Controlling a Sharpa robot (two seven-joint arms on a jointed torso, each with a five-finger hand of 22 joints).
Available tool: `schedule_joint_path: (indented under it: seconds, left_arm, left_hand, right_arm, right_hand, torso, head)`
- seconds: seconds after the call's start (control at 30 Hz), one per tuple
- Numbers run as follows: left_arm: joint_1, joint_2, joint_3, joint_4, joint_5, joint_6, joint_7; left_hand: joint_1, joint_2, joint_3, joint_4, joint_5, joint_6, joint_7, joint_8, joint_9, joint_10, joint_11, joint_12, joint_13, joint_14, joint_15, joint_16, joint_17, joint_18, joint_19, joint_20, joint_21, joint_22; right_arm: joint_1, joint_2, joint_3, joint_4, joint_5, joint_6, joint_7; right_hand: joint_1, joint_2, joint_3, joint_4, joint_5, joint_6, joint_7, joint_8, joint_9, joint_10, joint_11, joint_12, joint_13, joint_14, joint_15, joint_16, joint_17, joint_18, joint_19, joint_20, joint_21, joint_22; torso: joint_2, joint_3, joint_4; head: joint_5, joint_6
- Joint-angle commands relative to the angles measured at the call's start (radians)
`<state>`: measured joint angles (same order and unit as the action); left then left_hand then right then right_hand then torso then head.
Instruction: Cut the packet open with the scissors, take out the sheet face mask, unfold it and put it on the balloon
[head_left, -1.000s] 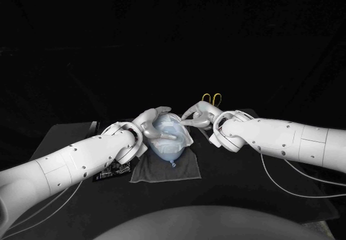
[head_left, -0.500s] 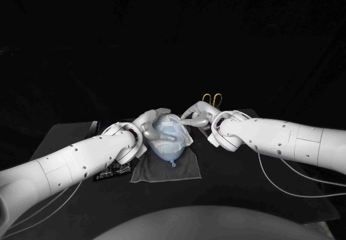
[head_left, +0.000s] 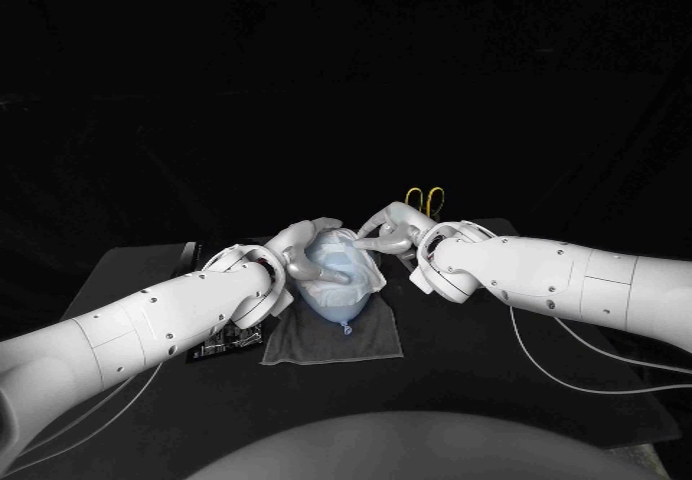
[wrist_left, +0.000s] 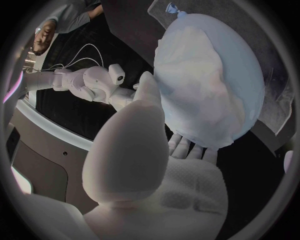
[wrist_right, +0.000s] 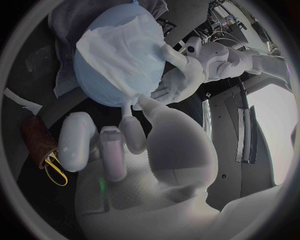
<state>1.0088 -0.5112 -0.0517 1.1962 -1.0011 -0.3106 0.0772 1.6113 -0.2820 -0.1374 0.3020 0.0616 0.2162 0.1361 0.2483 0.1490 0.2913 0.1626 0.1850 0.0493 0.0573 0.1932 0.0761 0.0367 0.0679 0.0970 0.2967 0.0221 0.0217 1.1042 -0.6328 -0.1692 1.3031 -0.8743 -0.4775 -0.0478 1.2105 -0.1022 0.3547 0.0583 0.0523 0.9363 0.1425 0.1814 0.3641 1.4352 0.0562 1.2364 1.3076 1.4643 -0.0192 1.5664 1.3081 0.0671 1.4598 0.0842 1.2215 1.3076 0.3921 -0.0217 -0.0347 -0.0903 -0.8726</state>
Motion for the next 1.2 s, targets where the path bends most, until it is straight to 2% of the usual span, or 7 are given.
schedule_joint_path:
  seconds: [0.03, 0.27, 0.57, 0.8, 0.83, 0.97, 1.2]
  left_arm:
    - [-0.001, 0.002, -0.001, 0.002, -0.008, 0.013, 0.001]
    - [-0.001, 0.0, -0.001, 0.003, -0.007, 0.017, -0.001]
    - [0.0, 0.001, -0.001, 0.004, -0.007, 0.02, -0.003]
    - [0.0, 0.0, -0.002, 0.005, -0.007, 0.02, -0.004]
    - [0.0, 0.0, -0.002, 0.005, -0.007, 0.021, -0.005]
    - [0.0, -0.001, -0.003, 0.005, -0.007, 0.021, -0.006]
    - [0.0, -0.003, -0.004, 0.007, -0.007, 0.022, -0.008]
  left_hand:
    - [0.01, -0.004, 0.006, 0.0, -0.003, 0.006, 0.063, 0.001, 0.0, 0.002, -0.005, -0.004, 0.0, 0.002, -0.007, -0.005, 0.001, -0.006, 0.002, -0.003, 0.0, 0.0]
    - [0.011, -0.002, 0.007, 0.0, -0.003, 0.007, 0.064, 0.002, 0.001, 0.003, -0.004, -0.004, 0.0, 0.002, -0.007, -0.004, 0.001, -0.006, 0.001, -0.003, 0.0, -0.001]
    - [0.013, 0.0, 0.012, 0.0, -0.003, 0.009, 0.065, 0.003, 0.001, 0.006, -0.003, -0.003, 0.0, 0.004, -0.006, -0.003, 0.002, -0.005, 0.001, -0.002, 0.0, -0.001]
    - [0.016, 0.003, 0.016, 0.0, -0.004, 0.009, 0.065, 0.003, 0.001, 0.007, -0.003, -0.003, 0.001, 0.004, -0.005, -0.004, 0.002, -0.005, 0.002, -0.002, 0.0, 0.0]
    - [0.016, 0.003, 0.016, 0.0, -0.004, 0.009, 0.065, 0.003, 0.001, 0.007, -0.003, -0.003, 0.001, 0.004, -0.005, -0.004, 0.002, -0.005, 0.002, -0.002, 0.0, 0.0]
    - [0.017, 0.005, 0.018, 0.0, -0.004, 0.01, 0.065, 0.003, 0.001, 0.008, -0.003, -0.003, 0.001, 0.004, -0.006, -0.004, 0.002, -0.005, 0.002, -0.002, 0.0, 0.0]
    - [0.02, 0.006, 0.021, -0.001, -0.004, 0.012, 0.065, 0.003, 0.002, 0.01, -0.004, -0.002, 0.001, 0.005, -0.006, -0.004, 0.002, -0.005, 0.002, -0.002, 0.0, -0.001]
  right_arm:
    - [0.0, 0.008, 0.001, -0.008, -0.024, 0.0, -0.017]
    - [0.0, 0.021, 0.001, -0.018, -0.067, -0.02, -0.038]
    - [0.0, 0.03, 0.001, -0.021, -0.03, 0.011, -0.059]
    - [0.0, 0.034, 0.001, -0.027, 0.004, 0.027, -0.051]
    - [0.0, 0.034, 0.001, -0.029, 0.01, 0.023, -0.049]
    - [0.0, 0.036, 0.001, -0.035, 0.03, -0.003, -0.041]
    - [0.0, 0.036, 0.001, -0.042, 0.048, -0.036, -0.028]
  right_hand:
    - [0.001, 0.0, -0.003, 0.005, -0.004, -0.007, 0.003, -0.005, -0.002, -0.007, 0.002, -0.005, 0.048, 0.106, 0.006, 0.004, 0.263, 0.002, 0.024, -0.001, -0.004, 0.168]
    - [0.002, 0.001, -0.004, 0.006, -0.004, -0.009, 0.004, -0.007, -0.003, -0.008, 0.003, -0.007, 0.047, 0.106, 0.006, 0.004, 0.263, 0.002, 0.023, 0.0, -0.006, 0.168]
    - [-0.004, 0.018, -0.011, 0.027, -0.004, 0.007, 0.001, -0.001, -0.003, -0.007, 0.001, 0.001, 0.051, 0.106, 0.006, 0.004, 0.263, 0.0, 0.026, 0.001, 0.005, 0.171]
    - [0.031, 0.082, 0.018, 0.035, -0.004, 0.083, -0.03, 0.039, 0.01, 0.003, -0.024, 0.017, 0.059, 0.106, -0.012, 0.004, 0.263, -0.004, 0.033, -0.009, 0.035, 0.179]
    - [0.059, 0.105, 0.039, 0.021, -0.004, 0.106, -0.043, 0.053, 0.016, 0.009, -0.035, 0.025, 0.063, 0.106, -0.021, 0.004, 0.263, -0.006, 0.037, -0.014, 0.047, 0.182]
    - [0.099, 0.114, 0.071, -0.018, -0.004, 0.144, -0.065, 0.091, 0.039, 0.027, -0.054, 0.05, 0.078, 0.106, -0.039, 0.004, 0.263, -0.012, 0.046, -0.032, 0.078, 0.19]
    - [0.105, 0.107, 0.096, -0.044, -0.004, 0.143, -0.071, 0.118, 0.061, 0.038, -0.062, 0.064, 0.086, 0.106, -0.046, 0.004, 0.263, -0.017, 0.053, -0.042, 0.099, 0.196]
  torso:
    - [0.0, 0.0003, -0.0001]
    - [0.0, 0.0007, -0.0003]
    - [0.0, -0.0002, -0.0002]
    - [0.0, -0.0003, 0.0005]
    - [0.0, -0.0005, 0.0005]
    - [0.0, -0.0004, 0.001]
    - [0.0, -0.0003, 0.0003]
  head:
    - [0.001, 0.0]
    - [0.004, 0.0]
    - [0.003, 0.0]
    - [0.002, 0.0]
    - [0.002, 0.0]
    - [0.003, 0.0]
    - [0.004, 0.0]
